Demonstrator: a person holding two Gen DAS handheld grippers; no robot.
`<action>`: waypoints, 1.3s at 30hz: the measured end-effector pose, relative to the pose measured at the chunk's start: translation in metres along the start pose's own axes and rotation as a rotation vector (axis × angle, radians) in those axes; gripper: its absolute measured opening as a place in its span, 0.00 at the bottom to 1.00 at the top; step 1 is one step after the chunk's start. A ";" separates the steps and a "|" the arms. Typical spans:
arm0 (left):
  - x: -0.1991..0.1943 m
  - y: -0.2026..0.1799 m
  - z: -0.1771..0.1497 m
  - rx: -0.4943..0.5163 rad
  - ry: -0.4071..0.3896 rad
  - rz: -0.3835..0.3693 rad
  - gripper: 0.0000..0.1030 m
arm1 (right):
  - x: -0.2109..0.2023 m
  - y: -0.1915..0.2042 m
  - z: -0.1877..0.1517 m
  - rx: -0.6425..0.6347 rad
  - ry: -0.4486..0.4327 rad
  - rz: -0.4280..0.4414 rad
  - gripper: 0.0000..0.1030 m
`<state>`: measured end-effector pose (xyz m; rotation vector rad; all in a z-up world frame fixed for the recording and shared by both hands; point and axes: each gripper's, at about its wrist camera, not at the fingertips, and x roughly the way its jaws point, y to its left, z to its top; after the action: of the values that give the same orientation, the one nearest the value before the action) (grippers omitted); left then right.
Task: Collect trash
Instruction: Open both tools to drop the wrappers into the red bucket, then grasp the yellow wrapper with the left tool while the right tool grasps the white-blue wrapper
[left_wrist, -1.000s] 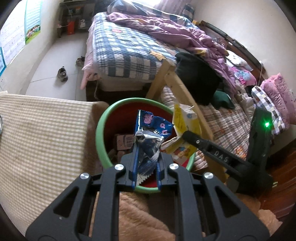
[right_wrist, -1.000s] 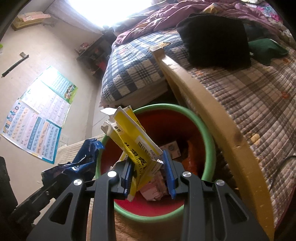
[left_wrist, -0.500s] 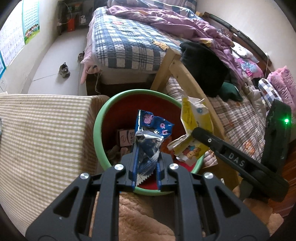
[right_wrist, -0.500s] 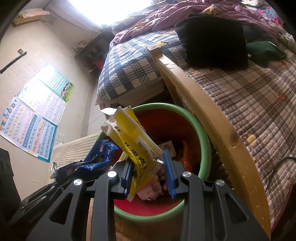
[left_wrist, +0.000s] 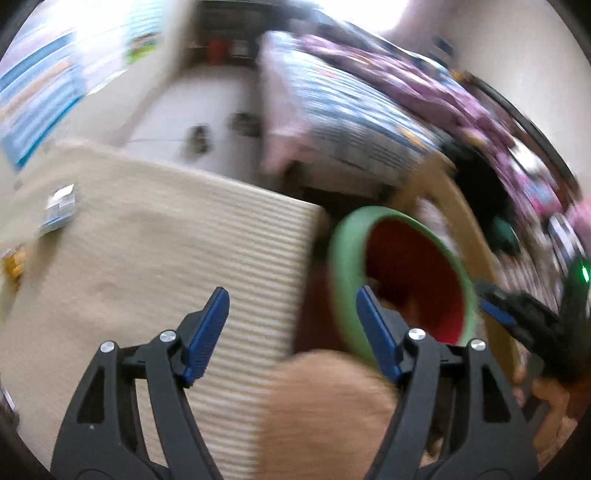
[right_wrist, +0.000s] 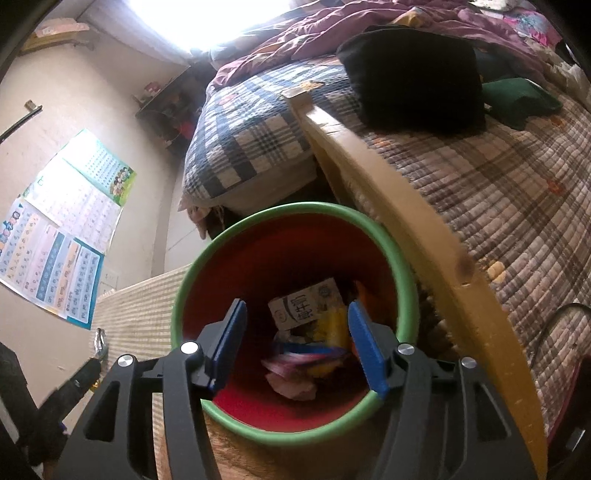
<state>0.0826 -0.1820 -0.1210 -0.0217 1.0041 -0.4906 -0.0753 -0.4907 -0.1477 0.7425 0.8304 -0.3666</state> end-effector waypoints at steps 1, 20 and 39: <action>-0.006 0.028 0.003 -0.048 -0.023 0.047 0.66 | 0.001 0.003 -0.001 -0.006 -0.001 0.001 0.55; 0.014 0.295 0.019 -0.400 0.042 0.447 0.55 | 0.040 0.142 -0.037 -0.303 0.094 0.060 0.55; -0.058 0.187 -0.106 -0.237 0.072 0.221 0.32 | 0.201 0.438 -0.126 -0.685 0.342 0.323 0.63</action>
<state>0.0430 0.0297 -0.1770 -0.1043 1.1161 -0.1703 0.2314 -0.0984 -0.1635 0.2828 1.0559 0.3401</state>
